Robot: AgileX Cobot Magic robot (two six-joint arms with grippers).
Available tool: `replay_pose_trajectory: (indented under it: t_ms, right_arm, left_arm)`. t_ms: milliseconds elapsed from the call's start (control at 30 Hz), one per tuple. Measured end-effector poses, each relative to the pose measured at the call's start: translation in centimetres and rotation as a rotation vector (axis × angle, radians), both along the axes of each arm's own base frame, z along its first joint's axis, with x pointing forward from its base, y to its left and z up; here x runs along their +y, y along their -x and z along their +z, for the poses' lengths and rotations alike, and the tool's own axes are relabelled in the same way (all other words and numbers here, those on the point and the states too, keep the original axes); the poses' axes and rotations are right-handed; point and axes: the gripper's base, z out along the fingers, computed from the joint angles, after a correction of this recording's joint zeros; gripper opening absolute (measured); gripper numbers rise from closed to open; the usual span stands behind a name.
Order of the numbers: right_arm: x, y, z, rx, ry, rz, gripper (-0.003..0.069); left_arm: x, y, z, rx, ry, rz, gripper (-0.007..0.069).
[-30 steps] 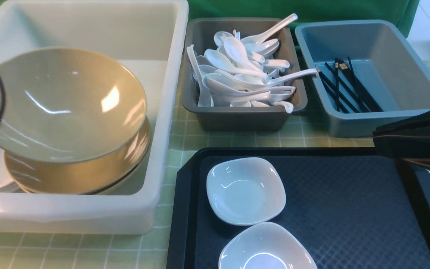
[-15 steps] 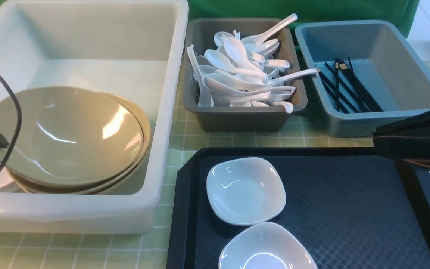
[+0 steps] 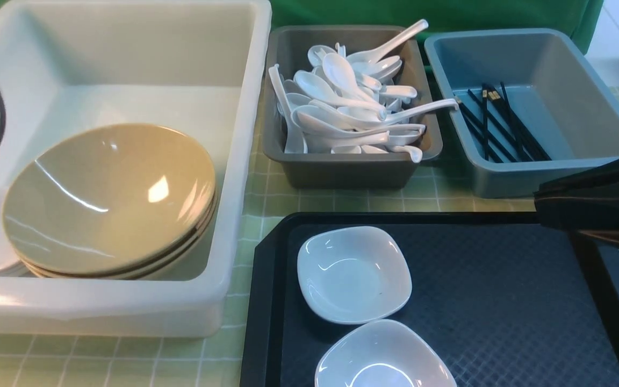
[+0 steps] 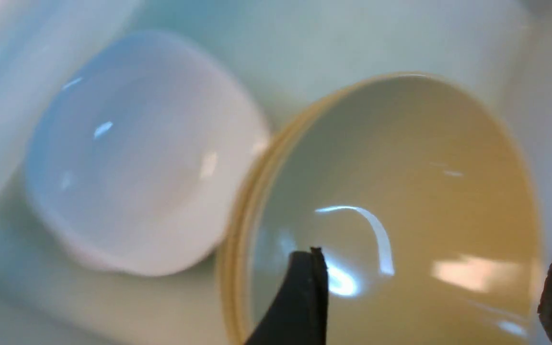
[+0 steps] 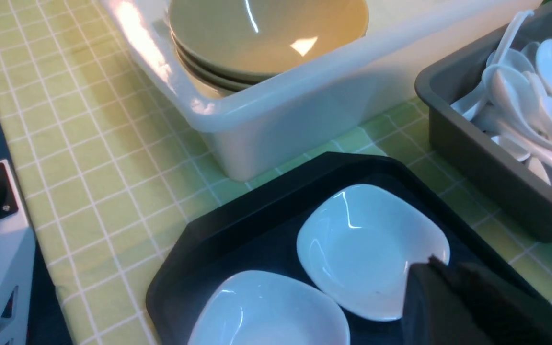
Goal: On green table put chopsticks spoon bowls plates into blue grey white boxes.
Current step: 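Grasp the small white bowl on the black tray by its rim with the left gripper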
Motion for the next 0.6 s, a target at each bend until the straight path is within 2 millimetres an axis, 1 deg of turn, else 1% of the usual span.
replay_pose_trajectory:
  t_ms: [33,67,100,167,200,233,267,300,367,400,433,467,500,533,567,600]
  right_arm:
    - [0.0,-0.1,-0.1,0.007,-0.001,-0.001,0.0076]
    - [0.1,-0.6,-0.4,0.039,-0.005,-0.009,0.0078]
    - [0.2,-0.8,-0.5,0.046,-0.004,-0.009,0.0079]
    - [0.4,-1.7,-1.3,0.112,-0.013,-0.027,0.0084]
    - [0.5,-2.0,-1.6,0.140,-0.015,-0.032,0.0087]
    - [0.5,-2.2,-1.7,0.147,-0.014,-0.033,0.0087]
    - [0.6,-2.5,-2.0,0.173,-0.014,-0.035,0.0091]
    - [0.6,-2.7,-2.2,0.187,-0.014,-0.037,0.0093]
    - [0.7,-2.9,-2.4,0.196,-0.013,-0.038,0.0099]
    - [0.7,-2.9,-2.4,0.197,-0.013,-0.037,0.0104]
    - [0.7,-2.8,-2.4,0.200,-0.012,-0.034,0.0107]
    - [0.7,-2.8,-2.4,0.200,-0.012,-0.034,0.0108]
    - [0.7,-2.7,-2.4,0.206,-0.007,-0.022,0.0115]
    - [0.7,-2.6,-2.5,0.210,-0.004,-0.014,0.0121]
    - [0.7,-2.6,-2.5,0.212,-0.003,-0.010,0.0125]
    - [0.8,-2.5,-2.5,0.217,-0.002,-0.006,0.0133]
  left_arm:
    - [-0.3,0.0,0.2,-0.010,0.005,-0.016,0.0578]
    - [-2.8,-0.1,1.4,-0.071,-0.007,-0.195,0.0576]
    - [-2.9,-0.1,1.4,-0.076,-0.008,-0.208,0.0576]
    - [-7.1,-0.1,2.0,-0.137,-0.009,-0.481,0.0574]
    - [-8.9,0.1,2.1,-0.151,-0.006,-0.585,0.0573]
    - [-8.9,0.1,2.1,-0.153,-0.006,-0.593,0.0573]
    - [-11.6,0.4,2.0,-0.161,0.005,-0.731,0.0570]
    - [-13.2,0.6,1.8,-0.156,0.013,-0.806,0.0559]
    - [-16.0,0.7,1.0,-0.128,0.023,-0.923,0.0540]
    - [-17.7,0.5,0.2,-0.101,0.015,-0.988,0.0532]
    - [-18.8,0.4,-0.4,-0.081,0.007,-1.026,0.0524]
    - [-19.0,0.3,-0.6,-0.076,-0.002,-1.034,0.0521]
    - [-20.8,-0.3,-1.9,-0.041,-0.044,-1.096,0.0514]
    - [-22.1,-0.8,-2.8,-0.016,-0.071,-1.132,0.0500]
    - [-22.7,-1.1,-3.2,-0.004,-0.089,-1.141,0.0498]
    - [-23.8,-1.8,-3.9,0.024,-0.107,-1.152,0.0493]
